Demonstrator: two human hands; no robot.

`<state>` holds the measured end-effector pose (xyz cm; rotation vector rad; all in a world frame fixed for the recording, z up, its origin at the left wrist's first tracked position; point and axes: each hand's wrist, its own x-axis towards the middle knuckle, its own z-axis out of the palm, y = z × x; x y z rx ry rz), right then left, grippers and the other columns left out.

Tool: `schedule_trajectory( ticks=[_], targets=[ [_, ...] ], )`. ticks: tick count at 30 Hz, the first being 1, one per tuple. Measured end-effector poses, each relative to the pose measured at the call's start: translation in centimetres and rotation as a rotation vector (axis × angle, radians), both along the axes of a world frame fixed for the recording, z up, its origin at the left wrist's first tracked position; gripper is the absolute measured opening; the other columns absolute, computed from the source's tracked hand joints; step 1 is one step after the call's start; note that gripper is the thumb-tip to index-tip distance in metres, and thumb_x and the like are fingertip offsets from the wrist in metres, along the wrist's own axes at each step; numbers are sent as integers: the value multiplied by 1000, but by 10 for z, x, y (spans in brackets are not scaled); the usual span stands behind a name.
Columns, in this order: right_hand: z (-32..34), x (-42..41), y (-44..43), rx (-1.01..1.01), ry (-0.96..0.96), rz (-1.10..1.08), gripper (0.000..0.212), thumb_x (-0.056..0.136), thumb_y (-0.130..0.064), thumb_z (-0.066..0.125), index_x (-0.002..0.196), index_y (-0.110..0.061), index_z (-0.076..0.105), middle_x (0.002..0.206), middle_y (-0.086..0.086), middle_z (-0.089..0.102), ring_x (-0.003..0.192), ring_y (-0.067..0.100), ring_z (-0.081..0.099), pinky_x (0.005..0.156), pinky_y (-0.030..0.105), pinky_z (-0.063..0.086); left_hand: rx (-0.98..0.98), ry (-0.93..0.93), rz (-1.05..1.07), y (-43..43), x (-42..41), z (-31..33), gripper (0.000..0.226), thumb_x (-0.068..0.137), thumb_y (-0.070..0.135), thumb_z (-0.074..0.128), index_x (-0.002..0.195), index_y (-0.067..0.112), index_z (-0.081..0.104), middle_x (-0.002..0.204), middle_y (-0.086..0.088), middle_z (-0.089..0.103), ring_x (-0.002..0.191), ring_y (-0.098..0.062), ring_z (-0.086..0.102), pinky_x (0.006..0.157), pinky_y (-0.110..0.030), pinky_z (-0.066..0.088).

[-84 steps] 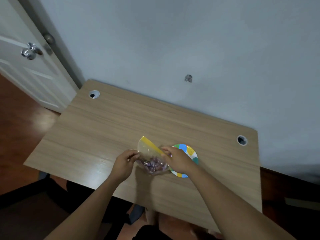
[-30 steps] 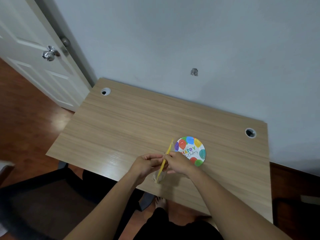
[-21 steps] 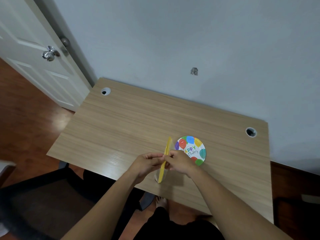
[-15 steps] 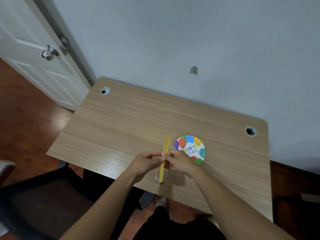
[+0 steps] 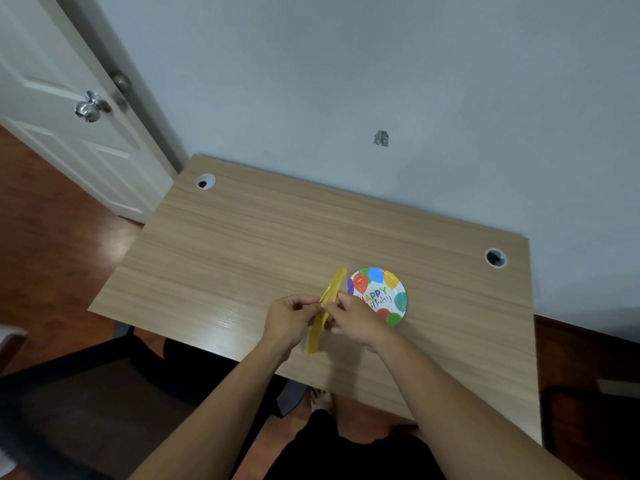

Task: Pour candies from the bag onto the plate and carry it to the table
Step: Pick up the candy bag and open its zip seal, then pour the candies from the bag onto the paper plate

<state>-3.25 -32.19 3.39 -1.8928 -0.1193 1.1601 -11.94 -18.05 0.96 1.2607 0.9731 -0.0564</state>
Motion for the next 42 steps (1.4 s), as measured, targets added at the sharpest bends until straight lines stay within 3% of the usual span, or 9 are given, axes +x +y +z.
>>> schedule_trajectory(
  ticks=[7,11,17,24,27,30,33,37,42],
  targets=[
    [-1,-1,-10,-68,-64,-47,34,108,-19,54,77,-17,40,81,2,66,86,20,78,92,46,66,82,25,214,28,4,8,12,98,-5,68,100,1,78,103,-20,80,92,-31,79,80,-33,68],
    [0,11,-27,-296,-268,73,30,104,-25,53,76,-19,44,88,10,84,78,13,79,53,26,42,360,75,93,59,-5,10,13,93,7,70,91,17,78,92,-8,79,93,-34,80,87,-48,68],
    [18,25,-13,-300,-508,181,39,98,-22,58,67,-19,34,72,8,63,69,36,58,60,37,41,385,159,-144,63,-14,11,6,93,17,69,90,13,73,90,-11,80,89,-35,81,81,-53,66],
    [37,41,-19,-224,-595,328,37,95,-17,59,65,-23,36,63,-2,46,55,23,42,55,34,35,368,178,-515,79,-28,-3,22,102,3,57,109,16,73,96,-4,83,87,-25,76,78,-40,58],
    [52,50,-27,-177,-603,406,24,93,-21,64,74,-11,53,67,-4,48,56,15,40,54,30,36,611,103,-727,76,-27,-13,46,98,8,70,133,36,59,127,0,75,108,-25,72,99,-49,60],
    [75,57,-33,-113,-614,468,25,93,-30,72,82,-9,65,71,-5,62,58,7,47,54,21,37,868,-75,-931,63,-17,-12,108,85,30,89,170,36,23,176,4,30,158,-20,35,129,-38,33],
    [92,65,-40,-58,-533,423,25,90,-33,71,71,-20,61,83,-5,80,62,7,54,60,27,43,997,-256,-1085,38,5,-6,115,77,57,82,171,38,19,180,16,18,168,-13,12,132,-33,20],
    [96,71,-55,48,-326,246,34,99,-30,63,66,-20,61,90,0,85,67,16,60,69,34,49,900,-355,-1020,10,23,9,45,94,40,78,138,32,70,138,5,74,125,-21,71,102,-32,55],
    [74,72,-87,166,-24,-224,75,102,-74,36,103,-12,78,92,-2,78,80,11,67,70,24,56,552,-362,-859,-21,21,38,20,108,29,64,123,28,78,88,12,80,74,0,71,72,-31,61]
  ],
)
